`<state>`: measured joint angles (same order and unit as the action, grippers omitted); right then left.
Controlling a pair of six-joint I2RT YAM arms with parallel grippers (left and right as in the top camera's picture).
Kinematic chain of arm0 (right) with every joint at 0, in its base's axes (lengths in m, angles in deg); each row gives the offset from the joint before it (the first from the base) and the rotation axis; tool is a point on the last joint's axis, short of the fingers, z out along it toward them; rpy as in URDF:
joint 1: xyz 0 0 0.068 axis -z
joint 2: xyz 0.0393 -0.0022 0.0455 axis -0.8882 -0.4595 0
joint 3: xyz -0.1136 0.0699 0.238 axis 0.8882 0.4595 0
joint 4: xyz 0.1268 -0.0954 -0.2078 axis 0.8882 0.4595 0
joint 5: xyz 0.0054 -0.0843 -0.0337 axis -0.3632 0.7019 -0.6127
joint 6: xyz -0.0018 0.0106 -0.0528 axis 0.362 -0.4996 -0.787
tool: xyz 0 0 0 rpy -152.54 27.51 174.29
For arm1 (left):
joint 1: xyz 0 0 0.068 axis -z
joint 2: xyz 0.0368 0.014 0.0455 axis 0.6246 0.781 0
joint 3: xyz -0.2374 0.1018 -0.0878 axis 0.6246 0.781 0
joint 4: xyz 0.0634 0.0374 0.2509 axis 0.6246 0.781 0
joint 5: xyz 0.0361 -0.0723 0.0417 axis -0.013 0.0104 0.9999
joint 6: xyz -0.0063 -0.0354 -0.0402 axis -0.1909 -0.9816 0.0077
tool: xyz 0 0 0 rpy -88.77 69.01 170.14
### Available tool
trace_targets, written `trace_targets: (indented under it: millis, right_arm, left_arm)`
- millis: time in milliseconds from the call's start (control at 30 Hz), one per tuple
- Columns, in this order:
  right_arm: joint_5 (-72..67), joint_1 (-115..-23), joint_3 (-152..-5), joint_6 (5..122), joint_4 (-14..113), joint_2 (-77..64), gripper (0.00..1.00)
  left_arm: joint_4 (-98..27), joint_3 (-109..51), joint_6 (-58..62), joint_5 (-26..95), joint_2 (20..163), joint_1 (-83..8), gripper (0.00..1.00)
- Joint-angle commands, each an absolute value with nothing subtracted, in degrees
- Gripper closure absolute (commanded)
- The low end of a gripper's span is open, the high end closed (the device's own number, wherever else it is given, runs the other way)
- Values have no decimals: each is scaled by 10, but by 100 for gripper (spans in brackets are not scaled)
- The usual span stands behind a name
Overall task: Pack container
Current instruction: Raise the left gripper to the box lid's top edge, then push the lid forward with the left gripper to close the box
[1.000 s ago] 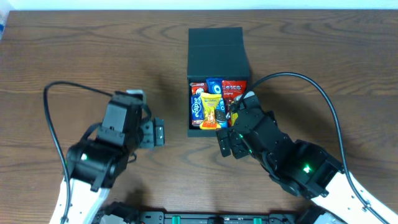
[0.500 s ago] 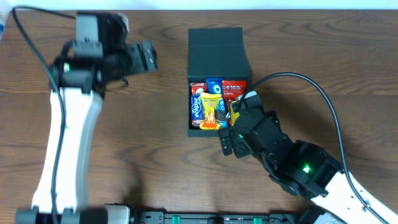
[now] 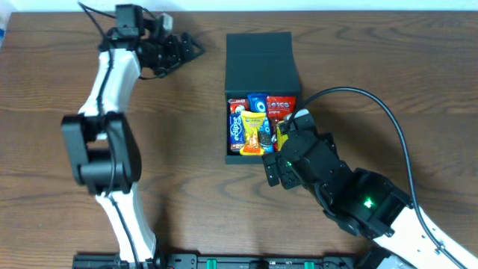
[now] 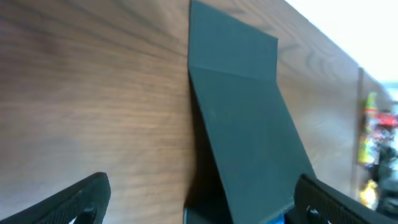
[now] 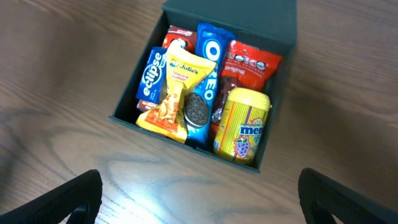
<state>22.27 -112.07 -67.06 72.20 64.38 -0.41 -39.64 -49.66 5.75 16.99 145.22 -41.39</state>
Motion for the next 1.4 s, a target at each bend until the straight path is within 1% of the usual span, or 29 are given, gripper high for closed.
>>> trace_targets:
  millis: [0,100,233,467,767,1000,1133,1367]
  right_arm:
    - [233,-1119,-669,731,645,-2,1]
    - [233,-1119,-669,731,645,-2,1]
    - [233,-1119,-669,731,645,-2,1]
    - [233,-1119,-669,731,646,-2,1]
    - [233,-1119,-669,731,646,-2,1]
    - [233,-1119,-669,731,646,-2,1]
    - [233,-1119,-669,731,646,-2,1]
    - [236,-1114,-669,731,646,-2,1]
  left_arm:
    - [-436,-507,11,69,1499,-402,5]
    - [-464,-507,-3,48,1532,-388,5]
    - [-479,-507,7,46,1551,-366,5]
    - [-508,-507,19,48,1552,-332,5]
    - [-541,-507,26,41,1552,-315,5]
    - [-612,-507,43,-28,1552,-314,5]
    - [-638,-507,71,-67,1552,-314,5]
    - [-673,-507,71,-128,1547,-316,5]
